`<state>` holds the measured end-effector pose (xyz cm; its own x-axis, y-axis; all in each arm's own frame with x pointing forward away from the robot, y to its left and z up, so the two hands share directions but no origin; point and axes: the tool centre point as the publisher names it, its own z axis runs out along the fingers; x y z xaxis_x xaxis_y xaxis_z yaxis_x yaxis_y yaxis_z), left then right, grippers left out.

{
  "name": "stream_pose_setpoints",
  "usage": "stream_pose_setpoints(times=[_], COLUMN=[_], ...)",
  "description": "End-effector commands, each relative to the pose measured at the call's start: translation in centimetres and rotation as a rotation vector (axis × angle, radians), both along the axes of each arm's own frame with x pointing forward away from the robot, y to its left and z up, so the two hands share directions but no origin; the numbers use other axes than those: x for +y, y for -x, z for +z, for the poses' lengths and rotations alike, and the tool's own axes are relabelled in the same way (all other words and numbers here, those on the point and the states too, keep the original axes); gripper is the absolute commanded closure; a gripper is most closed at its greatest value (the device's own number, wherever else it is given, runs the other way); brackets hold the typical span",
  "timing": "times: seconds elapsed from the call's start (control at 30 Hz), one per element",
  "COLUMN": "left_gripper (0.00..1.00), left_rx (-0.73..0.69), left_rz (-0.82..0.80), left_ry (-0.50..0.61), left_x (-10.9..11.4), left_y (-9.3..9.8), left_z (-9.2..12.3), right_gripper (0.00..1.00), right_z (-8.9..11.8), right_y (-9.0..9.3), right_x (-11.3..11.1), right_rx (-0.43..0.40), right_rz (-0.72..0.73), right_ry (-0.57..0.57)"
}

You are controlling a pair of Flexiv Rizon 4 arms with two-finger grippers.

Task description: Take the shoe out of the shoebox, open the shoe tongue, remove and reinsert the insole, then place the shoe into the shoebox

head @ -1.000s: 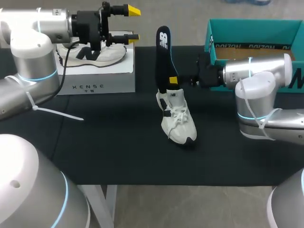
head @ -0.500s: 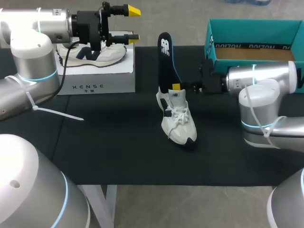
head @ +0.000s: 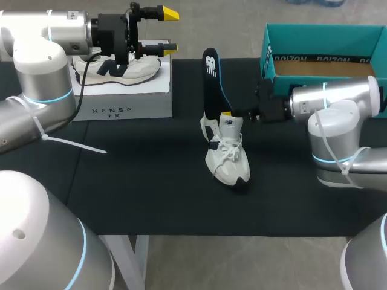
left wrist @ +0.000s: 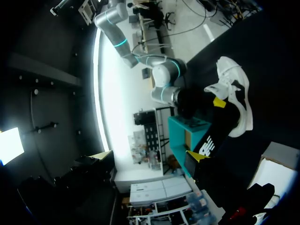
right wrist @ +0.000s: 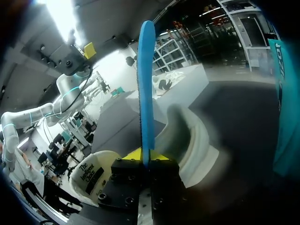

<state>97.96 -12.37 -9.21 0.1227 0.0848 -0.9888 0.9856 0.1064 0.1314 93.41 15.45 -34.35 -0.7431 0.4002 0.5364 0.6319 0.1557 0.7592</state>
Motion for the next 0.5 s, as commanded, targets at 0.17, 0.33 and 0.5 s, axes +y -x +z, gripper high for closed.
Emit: stream_pose_setpoints(times=[0.17, 0.33, 0.5], left_gripper=[0.0, 0.0, 0.0], left_rx=[-0.001, -0.001, -0.001], left_rz=[-0.001, -0.001, -0.001], left_ry=[-0.003, -0.003, -0.003], left_x=[0.06, 0.06, 0.06], left_y=[0.02, 0.02, 0.02], left_z=[0.03, 0.03, 0.03], right_gripper=[0.71, 0.53, 0.54], right_z=[0.52, 0.53, 0.56], right_y=[-1.83, -1.9, -2.01], right_x=[0.4, 0.39, 0.2], right_rx=[-0.012, -0.014, -0.017], right_rz=[0.021, 0.019, 0.013], right_ry=[0.004, 0.006, 0.005])
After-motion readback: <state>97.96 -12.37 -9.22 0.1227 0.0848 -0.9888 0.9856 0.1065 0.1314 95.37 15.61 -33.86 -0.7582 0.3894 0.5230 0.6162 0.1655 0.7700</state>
